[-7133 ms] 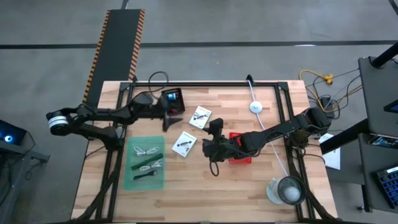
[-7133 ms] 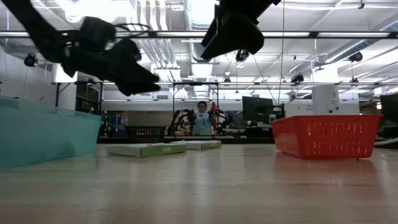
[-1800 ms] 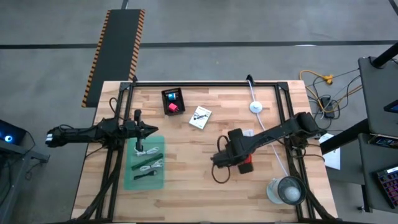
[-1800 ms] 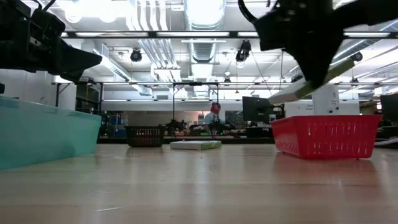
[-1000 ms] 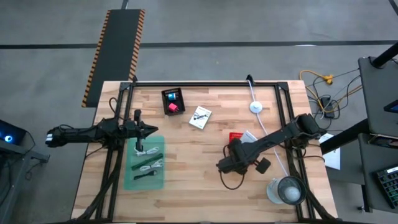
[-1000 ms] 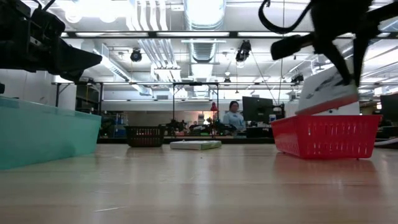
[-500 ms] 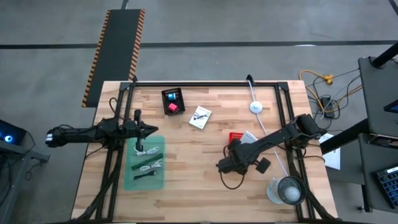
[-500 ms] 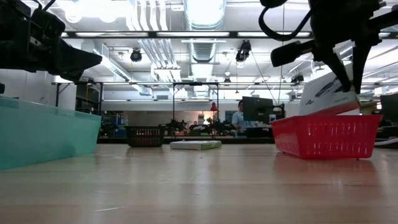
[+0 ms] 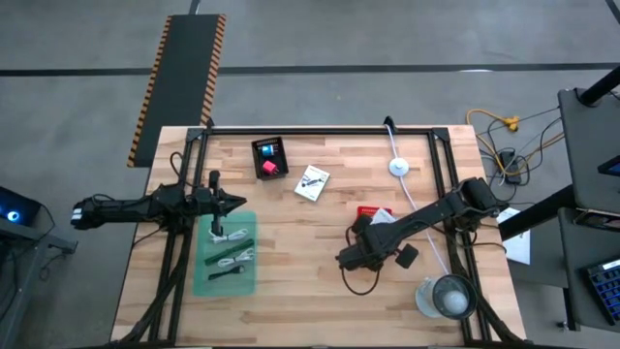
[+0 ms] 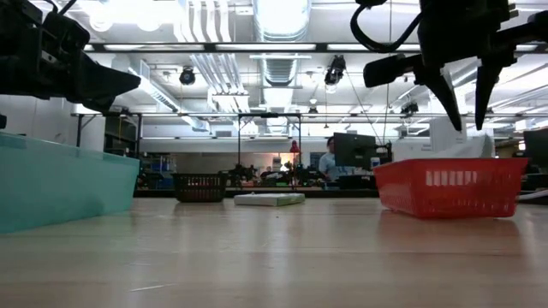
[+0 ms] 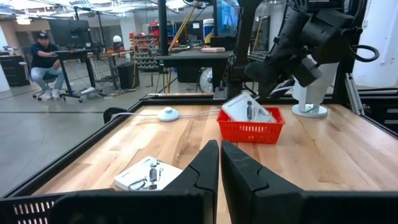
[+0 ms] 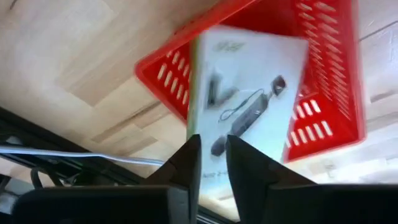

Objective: Pick and place items into bin
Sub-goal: Put the bottom white USB box into the orange bin

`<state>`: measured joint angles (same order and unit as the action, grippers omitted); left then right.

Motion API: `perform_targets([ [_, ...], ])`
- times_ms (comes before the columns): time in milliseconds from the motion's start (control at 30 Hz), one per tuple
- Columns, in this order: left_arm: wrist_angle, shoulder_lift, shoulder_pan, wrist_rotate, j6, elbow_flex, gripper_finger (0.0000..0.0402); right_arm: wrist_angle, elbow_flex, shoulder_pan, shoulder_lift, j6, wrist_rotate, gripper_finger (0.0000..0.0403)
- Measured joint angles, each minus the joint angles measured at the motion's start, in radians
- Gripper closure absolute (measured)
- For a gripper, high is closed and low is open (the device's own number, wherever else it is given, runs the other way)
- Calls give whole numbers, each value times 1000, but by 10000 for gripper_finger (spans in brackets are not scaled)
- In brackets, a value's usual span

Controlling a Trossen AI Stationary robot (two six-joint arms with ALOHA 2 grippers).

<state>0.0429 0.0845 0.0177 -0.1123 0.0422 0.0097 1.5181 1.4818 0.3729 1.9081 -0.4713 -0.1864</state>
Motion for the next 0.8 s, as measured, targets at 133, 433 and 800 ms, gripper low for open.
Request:
perform_targets([
  [133,0,1,0,0,0,0,400,0,0,0,0,0,-16,311],
  [433,-1,3,0,0,0,0,400,53,20,-1,-6,202,-223,280],
  [800,-1,7,0,-1,0,0,400,53,10,-62,-21,724,98,325],
])
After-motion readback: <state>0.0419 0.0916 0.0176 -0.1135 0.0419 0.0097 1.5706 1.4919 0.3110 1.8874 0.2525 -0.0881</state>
